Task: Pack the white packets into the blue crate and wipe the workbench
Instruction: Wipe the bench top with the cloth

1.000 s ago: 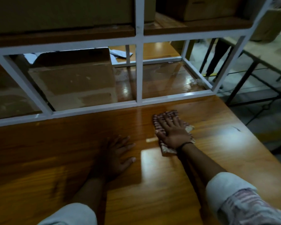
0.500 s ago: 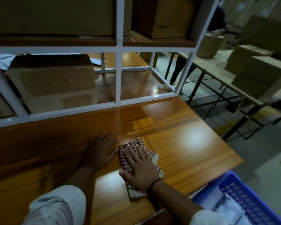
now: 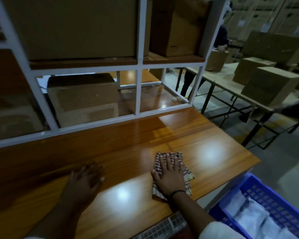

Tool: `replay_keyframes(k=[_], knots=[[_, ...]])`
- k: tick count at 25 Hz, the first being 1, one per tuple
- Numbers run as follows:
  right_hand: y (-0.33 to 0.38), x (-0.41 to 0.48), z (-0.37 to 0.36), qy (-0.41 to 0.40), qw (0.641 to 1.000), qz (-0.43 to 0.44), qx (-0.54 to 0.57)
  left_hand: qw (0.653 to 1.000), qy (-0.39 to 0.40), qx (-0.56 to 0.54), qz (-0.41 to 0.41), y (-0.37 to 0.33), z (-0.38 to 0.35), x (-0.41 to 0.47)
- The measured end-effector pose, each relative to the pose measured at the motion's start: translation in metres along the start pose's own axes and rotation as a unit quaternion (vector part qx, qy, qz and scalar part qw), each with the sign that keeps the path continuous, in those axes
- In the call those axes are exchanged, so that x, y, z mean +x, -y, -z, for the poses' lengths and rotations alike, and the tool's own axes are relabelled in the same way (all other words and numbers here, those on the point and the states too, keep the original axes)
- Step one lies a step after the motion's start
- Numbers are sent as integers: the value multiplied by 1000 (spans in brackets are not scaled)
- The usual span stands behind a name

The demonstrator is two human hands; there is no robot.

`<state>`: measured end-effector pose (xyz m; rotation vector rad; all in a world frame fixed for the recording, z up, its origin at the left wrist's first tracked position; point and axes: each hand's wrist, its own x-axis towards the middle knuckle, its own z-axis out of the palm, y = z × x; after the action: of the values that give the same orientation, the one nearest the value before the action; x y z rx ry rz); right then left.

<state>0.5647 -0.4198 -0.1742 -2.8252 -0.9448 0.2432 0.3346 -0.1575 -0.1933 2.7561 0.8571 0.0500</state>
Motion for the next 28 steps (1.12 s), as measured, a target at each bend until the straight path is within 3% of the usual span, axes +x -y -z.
replay_keyframes(k=[4, 6, 8, 10, 12, 15, 17, 19, 22, 24, 26, 28], knots=[[90, -56, -25, 41, 977, 210, -11, 999, -35, -13, 6, 12, 7, -22], [101, -78, -31, 66, 945, 318, -32, 998, -47, -31, 4, 11, 8, -21], [82, -75, -24, 67, 925, 371, -46, 997, -57, -46, 5, 10, 7, -20], [54, -53, -18, 38, 949, 306, -65, 995, -73, -66, 7, 13, 6, -21], [32, -32, -10, 26, 984, 160, -69, 993, -82, -79, 13, 12, 6, -21], [40, -17, -14, 12, 999, 19, -37, 991, -92, -94, 28, 8, 7, -23], [68, -20, -22, 17, 999, 42, -20, 991, -93, -95, 30, 7, 8, -22], [101, -37, -30, 31, 987, 152, -33, 992, -91, -88, 27, 9, 7, -20], [113, -76, -33, 68, 931, 354, -57, 992, -92, -80, 21, 8, 7, -19], [90, -76, -25, 63, 910, 407, -55, 992, -90, -77, 31, 6, 9, -19], [63, -47, -22, 29, 935, 349, -59, 992, -88, -81, 38, 6, 8, -19], [45, -12, -17, 18, 977, 207, -52, 992, -85, -83, 34, 6, 7, -18]])
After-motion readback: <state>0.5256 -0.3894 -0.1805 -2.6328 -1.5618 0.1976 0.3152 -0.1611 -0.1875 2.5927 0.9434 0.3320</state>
